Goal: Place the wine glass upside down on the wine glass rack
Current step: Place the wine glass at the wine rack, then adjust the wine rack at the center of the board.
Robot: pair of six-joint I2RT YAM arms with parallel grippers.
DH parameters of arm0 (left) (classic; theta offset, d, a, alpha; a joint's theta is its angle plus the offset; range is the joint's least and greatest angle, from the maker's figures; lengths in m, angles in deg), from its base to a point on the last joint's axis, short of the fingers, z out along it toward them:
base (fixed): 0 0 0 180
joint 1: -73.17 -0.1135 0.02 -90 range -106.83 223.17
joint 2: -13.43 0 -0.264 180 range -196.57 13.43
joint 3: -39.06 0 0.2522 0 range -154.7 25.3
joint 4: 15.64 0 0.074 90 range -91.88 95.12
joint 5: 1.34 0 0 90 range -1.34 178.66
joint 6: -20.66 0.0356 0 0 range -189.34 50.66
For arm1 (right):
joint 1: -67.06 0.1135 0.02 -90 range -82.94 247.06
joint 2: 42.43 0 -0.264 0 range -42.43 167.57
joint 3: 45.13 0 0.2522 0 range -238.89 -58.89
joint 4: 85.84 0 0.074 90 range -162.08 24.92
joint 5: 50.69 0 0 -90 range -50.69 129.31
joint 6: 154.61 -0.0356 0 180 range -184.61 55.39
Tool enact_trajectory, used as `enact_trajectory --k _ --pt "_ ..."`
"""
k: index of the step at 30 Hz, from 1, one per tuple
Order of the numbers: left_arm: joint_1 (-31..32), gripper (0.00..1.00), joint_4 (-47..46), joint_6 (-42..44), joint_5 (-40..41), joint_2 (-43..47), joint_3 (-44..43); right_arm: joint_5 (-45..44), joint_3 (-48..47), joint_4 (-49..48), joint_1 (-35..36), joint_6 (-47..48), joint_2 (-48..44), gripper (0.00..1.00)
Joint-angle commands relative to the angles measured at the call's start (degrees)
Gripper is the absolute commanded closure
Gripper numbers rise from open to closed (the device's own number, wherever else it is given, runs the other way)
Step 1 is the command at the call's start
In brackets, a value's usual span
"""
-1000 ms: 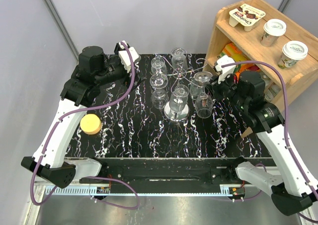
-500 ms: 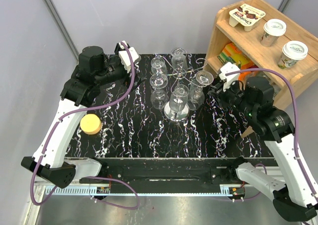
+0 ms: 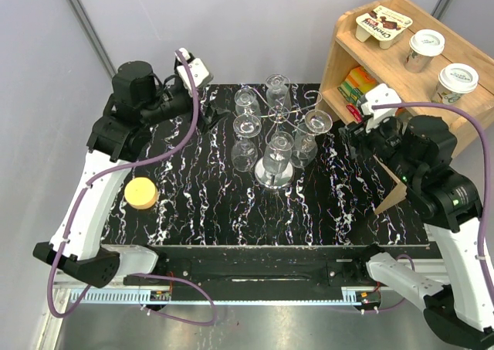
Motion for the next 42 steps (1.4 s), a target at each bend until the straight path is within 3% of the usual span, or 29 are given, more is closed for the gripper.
enact_trajectory --k 1,9,17,21,31,42 --pt "-0.22 0.01 -2.10 -4.39 -3.59 -1.25 -5.51 -7.60 -0.58 -0.58 -0.34 0.62 2.48 0.37" --pt "0.57 0.01 -4.04 -10.97 -7.37 -7.57 -11.48 -9.64 0.65 -1.02 -0.25 2.12 4.33 0.37" --pt "2.51 0.01 -4.04 -17.13 -8.08 -15.93 -20.54 7.31 -7.33 -0.32 -0.25 0.54 9.24 0.37" --pt "3.21 0.01 -4.04 -18.27 -8.35 -17.60 -21.86 10.67 -12.00 0.56 -0.25 0.53 13.81 0.37" --pt "14.19 0.04 0.62 -25.66 17.91 -21.03 -26.34 2.07 -10.51 -4.10 -0.25 0.09 14.61 0.38" --pt "19.99 0.04 5.37 -30.75 29.88 -28.23 -29.60 -9.28 -9.90 -7.26 -0.25 0.35 13.12 0.38"
